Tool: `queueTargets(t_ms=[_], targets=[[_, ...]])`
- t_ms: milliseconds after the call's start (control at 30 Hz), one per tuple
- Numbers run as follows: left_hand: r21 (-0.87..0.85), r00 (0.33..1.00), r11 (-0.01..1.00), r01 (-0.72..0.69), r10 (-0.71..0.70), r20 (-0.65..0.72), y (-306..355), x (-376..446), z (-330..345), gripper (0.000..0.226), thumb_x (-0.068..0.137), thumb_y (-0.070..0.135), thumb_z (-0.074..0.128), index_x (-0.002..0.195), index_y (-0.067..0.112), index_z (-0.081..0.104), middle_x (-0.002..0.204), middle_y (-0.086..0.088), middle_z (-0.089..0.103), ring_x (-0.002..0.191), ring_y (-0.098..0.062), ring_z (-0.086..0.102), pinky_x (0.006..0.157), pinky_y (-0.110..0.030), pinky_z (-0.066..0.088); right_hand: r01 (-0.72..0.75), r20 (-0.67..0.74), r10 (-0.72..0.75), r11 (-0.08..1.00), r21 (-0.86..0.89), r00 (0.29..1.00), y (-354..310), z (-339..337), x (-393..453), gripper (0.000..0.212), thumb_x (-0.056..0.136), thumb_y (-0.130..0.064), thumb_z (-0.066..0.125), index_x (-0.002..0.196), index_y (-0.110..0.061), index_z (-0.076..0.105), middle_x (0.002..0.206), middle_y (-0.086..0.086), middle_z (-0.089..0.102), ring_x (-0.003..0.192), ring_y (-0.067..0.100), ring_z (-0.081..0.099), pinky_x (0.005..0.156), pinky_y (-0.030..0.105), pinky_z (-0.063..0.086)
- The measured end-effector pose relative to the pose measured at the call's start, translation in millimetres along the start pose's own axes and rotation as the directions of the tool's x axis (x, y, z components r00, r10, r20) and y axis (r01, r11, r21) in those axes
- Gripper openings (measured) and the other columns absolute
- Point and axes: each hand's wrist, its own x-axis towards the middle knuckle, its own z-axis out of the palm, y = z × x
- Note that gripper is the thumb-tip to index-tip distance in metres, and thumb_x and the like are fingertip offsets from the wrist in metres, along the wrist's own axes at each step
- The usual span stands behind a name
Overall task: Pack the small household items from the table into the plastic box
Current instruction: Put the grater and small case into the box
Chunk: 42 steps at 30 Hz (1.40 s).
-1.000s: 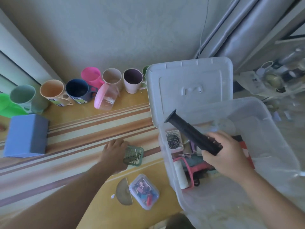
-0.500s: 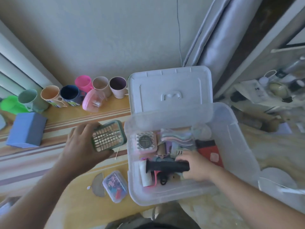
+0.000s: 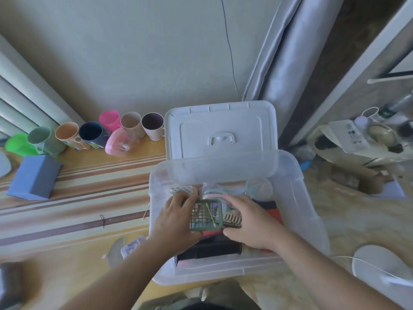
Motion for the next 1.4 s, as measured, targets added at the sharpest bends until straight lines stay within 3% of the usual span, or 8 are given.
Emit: queueTargets(t_ms=[100, 200, 267, 533, 600, 733, 967, 1400], targets=[[-0.011, 1.000, 1.000, 0.000, 0.000, -0.007, 12, 5, 16, 0.091, 0.066, 0.069, 0.064, 0.145, 0.033, 0.038, 0.131, 0.005, 0.042, 0.122, -0.021, 0.046, 0.099, -0.037, 0.049, 0.097, -0.024, -0.105, 0.973, -0.209, 0.994, -8, 2, 1, 0.088, 0.080, -0.042, 0.075, 0.155, -0.051, 0.030, 0.148, -0.019, 0.035, 0.136, 0.014, 0.037, 0.111, 0.042, 0.043], [-0.023, 1.000, 1.000, -0.012, 0.012, -0.007, 21, 9, 30, 0.091, 0.063, 0.069, 0.067, 0.143, 0.036, 0.040, 0.127, 0.007, 0.045, 0.121, -0.020, 0.049, 0.099, -0.034, 0.048, 0.115, 0.009, -0.130, 0.846, -0.520, 0.992, 0, 16, 13, 0.097, 0.077, -0.052, 0.075, 0.159, -0.034, 0.027, 0.160, -0.010, 0.027, 0.138, 0.027, 0.033, 0.112, 0.050, 0.041], [-0.016, 1.000, 1.000, -0.009, 0.009, 0.009, 26, 11, 35, 0.089, 0.062, 0.069, 0.065, 0.141, 0.036, 0.041, 0.128, 0.009, 0.045, 0.121, -0.019, 0.048, 0.101, -0.034, 0.046, 0.076, 0.005, -0.090, 0.803, -0.591, 0.996, 6, 24, 19, 0.095, 0.078, -0.051, 0.076, 0.159, -0.027, 0.030, 0.158, -0.005, 0.032, 0.137, 0.030, 0.034, 0.110, 0.051, 0.042], [0.087, 0.996, 0.993, -0.079, 0.076, 0.039, 15, 8, 36, 0.080, 0.076, 0.061, 0.064, 0.147, 0.042, 0.031, 0.148, 0.007, 0.033, 0.134, -0.023, 0.032, 0.112, -0.042, 0.041, -0.072, -0.094, 0.020, 0.804, -0.590, 0.995, 41, 16, 35, 0.089, 0.075, -0.051, 0.078, 0.150, -0.032, 0.035, 0.141, -0.002, 0.039, 0.124, 0.029, 0.041, 0.097, 0.045, 0.047], [0.099, 0.993, 0.989, -0.113, 0.117, -0.031, 6, 4, 24, 0.060, 0.085, 0.061, 0.062, 0.139, 0.044, 0.043, 0.147, 0.007, 0.039, 0.136, -0.023, 0.033, 0.111, -0.045, 0.044, -0.171, -0.200, 0.066, 0.800, -0.575, 0.978, 51, 0, 44, 0.087, 0.075, -0.052, 0.079, 0.148, -0.035, 0.035, 0.134, 0.001, 0.038, 0.121, 0.028, 0.040, 0.094, 0.043, 0.048], [0.266, 0.981, 0.957, -0.119, 0.154, -0.118, -17, -2, 3, 0.044, 0.074, 0.041, 0.080, 0.116, 0.038, 0.067, 0.132, 0.001, 0.057, 0.130, -0.030, 0.047, 0.101, -0.050, 0.052, -0.307, -0.323, 0.129, 0.744, -0.593, 0.938, 57, -19, 72, 0.086, 0.079, -0.049, 0.080, 0.150, -0.036, 0.034, 0.136, 0.004, 0.037, 0.121, 0.029, 0.040, 0.096, 0.045, 0.047], [0.322, 0.961, 0.946, 0.015, 0.075, -0.265, -49, 0, 5, 0.035, 0.070, 0.030, 0.081, 0.104, 0.028, 0.073, 0.123, -0.006, 0.062, 0.131, -0.039, 0.046, 0.113, -0.054, 0.035, -0.283, -0.252, 0.157, 0.738, -0.613, 0.955, 60, 2, 93, 0.090, 0.082, -0.045, 0.082, 0.155, -0.038, 0.028, 0.143, 0.004, 0.037, 0.125, 0.031, 0.040, 0.099, 0.049, 0.046], [0.283, 0.953, 0.952, -0.119, 0.189, -0.238, -55, -5, 10, 0.045, 0.079, 0.038, 0.071, 0.122, 0.030, 0.065, 0.137, -0.008, 0.054, 0.137, -0.040, 0.042, 0.115, -0.060, 0.034, -0.316, -0.317, 0.159, 0.779, -0.541, 0.935, 59, 7, 78, 0.095, 0.078, -0.063, 0.076, 0.156, -0.039, 0.028, 0.154, 0.004, 0.032, 0.133, 0.033, 0.037, 0.105, 0.049, 0.046]])
